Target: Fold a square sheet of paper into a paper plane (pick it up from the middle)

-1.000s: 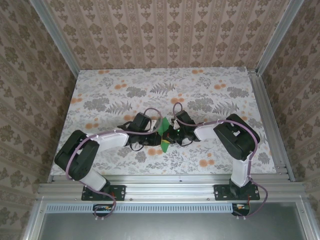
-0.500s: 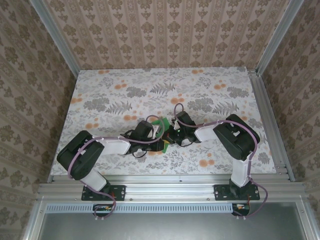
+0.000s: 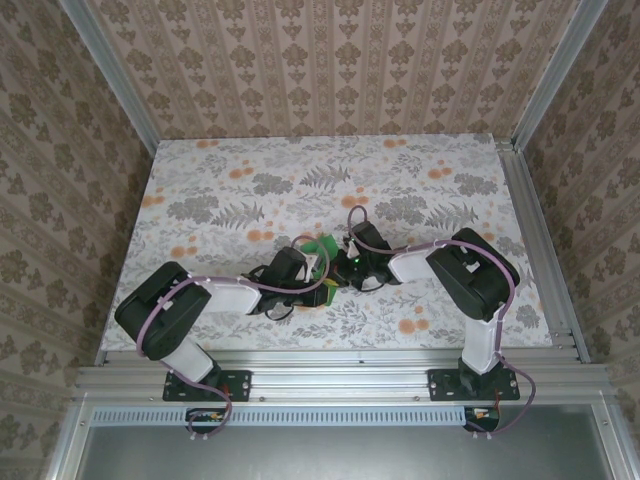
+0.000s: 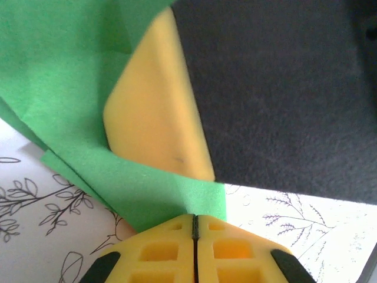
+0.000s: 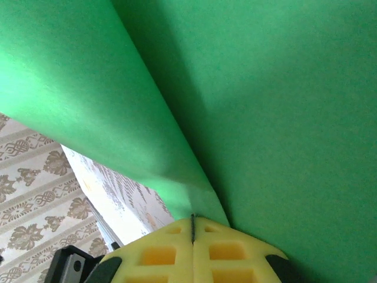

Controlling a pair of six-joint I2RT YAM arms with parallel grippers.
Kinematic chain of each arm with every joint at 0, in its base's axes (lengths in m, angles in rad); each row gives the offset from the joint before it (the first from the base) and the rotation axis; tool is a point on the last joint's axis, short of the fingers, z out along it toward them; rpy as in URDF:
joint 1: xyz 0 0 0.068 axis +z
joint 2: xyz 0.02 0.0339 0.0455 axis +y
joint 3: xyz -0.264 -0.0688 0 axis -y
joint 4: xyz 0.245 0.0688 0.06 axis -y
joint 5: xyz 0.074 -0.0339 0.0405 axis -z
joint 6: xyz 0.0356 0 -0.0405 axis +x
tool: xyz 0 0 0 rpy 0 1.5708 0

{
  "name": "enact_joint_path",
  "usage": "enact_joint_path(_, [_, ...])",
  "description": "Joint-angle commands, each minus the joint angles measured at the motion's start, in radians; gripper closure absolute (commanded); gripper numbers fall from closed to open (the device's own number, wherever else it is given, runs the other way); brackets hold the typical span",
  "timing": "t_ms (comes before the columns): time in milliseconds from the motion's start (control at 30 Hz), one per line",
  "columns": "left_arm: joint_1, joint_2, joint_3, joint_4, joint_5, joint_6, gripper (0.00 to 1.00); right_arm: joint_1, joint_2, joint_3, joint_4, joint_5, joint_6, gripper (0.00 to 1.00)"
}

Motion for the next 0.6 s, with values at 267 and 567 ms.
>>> enact_joint_path(267, [-0.013, 0.024, -0.037, -0.206, -0.082, 0.082, 0.94, -0.006, 0.080, 0.180, -0.220, 0.101, -0.077, 0.93])
enact_joint_path(567, [-0.013, 0.014, -0.054, -0.254, -0.098, 0.104, 0.95, -0.062, 0.148, 0.281, -0.328, 0.135, -0.183, 0.93])
